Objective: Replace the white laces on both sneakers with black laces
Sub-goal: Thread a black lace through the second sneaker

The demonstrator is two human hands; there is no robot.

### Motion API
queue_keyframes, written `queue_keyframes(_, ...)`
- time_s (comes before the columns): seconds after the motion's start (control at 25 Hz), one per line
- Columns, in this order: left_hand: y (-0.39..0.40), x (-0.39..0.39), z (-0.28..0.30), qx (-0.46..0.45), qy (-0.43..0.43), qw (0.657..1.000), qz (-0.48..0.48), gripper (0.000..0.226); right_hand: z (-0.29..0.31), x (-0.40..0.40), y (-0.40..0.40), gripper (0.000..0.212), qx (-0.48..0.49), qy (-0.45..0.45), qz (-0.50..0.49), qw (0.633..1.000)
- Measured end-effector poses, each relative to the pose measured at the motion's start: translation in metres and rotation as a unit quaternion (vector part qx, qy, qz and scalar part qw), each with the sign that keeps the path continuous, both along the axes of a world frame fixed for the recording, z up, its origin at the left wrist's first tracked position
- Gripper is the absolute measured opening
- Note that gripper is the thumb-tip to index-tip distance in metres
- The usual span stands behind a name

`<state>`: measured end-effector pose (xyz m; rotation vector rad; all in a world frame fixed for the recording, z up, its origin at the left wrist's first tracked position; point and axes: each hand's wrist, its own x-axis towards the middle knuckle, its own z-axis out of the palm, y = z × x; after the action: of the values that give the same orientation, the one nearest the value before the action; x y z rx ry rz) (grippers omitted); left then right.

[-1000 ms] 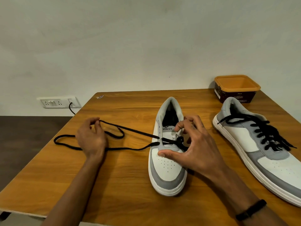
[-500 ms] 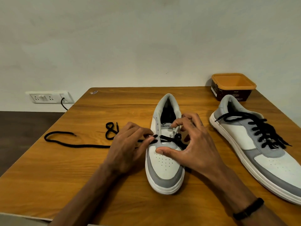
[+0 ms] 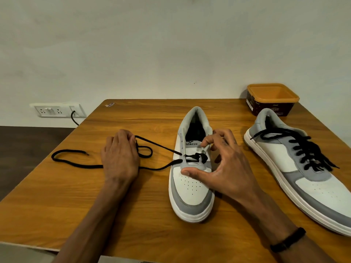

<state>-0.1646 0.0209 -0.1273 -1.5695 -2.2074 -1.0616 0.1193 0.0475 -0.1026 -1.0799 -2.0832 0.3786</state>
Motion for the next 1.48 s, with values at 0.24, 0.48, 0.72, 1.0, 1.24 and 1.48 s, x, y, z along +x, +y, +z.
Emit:
queue_keyframes(0.24,-0.001,-0.007,-0.005,-0.046,-0.021,0.998,0.032,0.026,0.0,0.0,-0.001,0.084,0.0,0.008,0.002,1.0)
queue_keyframes(0.48,-0.012,0.038,0.008,0.031,0.132,0.95,-0.28,0.035,-0.002,0.0,-0.001,0.084,-0.007,0.004,-0.002,1.0)
queue_keyframes(0.72,-0.007,0.043,0.0,0.05,0.184,0.947,-0.26,0.022,-0.001,-0.001,-0.001,0.082,-0.005,0.01,-0.001,1.0)
queue_keyframes(1.0,-0.008,0.02,0.005,0.012,0.102,0.99,-0.099,0.024,-0.003,-0.003,0.0,0.077,-0.005,0.005,0.004,1.0)
queue_keyframes(1.24,-0.014,0.034,0.003,0.003,0.07,0.956,-0.285,0.046,-0.007,0.0,0.0,0.078,-0.004,0.007,0.011,1.0)
queue_keyframes(1.48,-0.01,0.043,-0.001,0.084,0.174,0.934,-0.299,0.024,-0.009,-0.002,0.0,0.063,-0.002,-0.001,0.012,1.0)
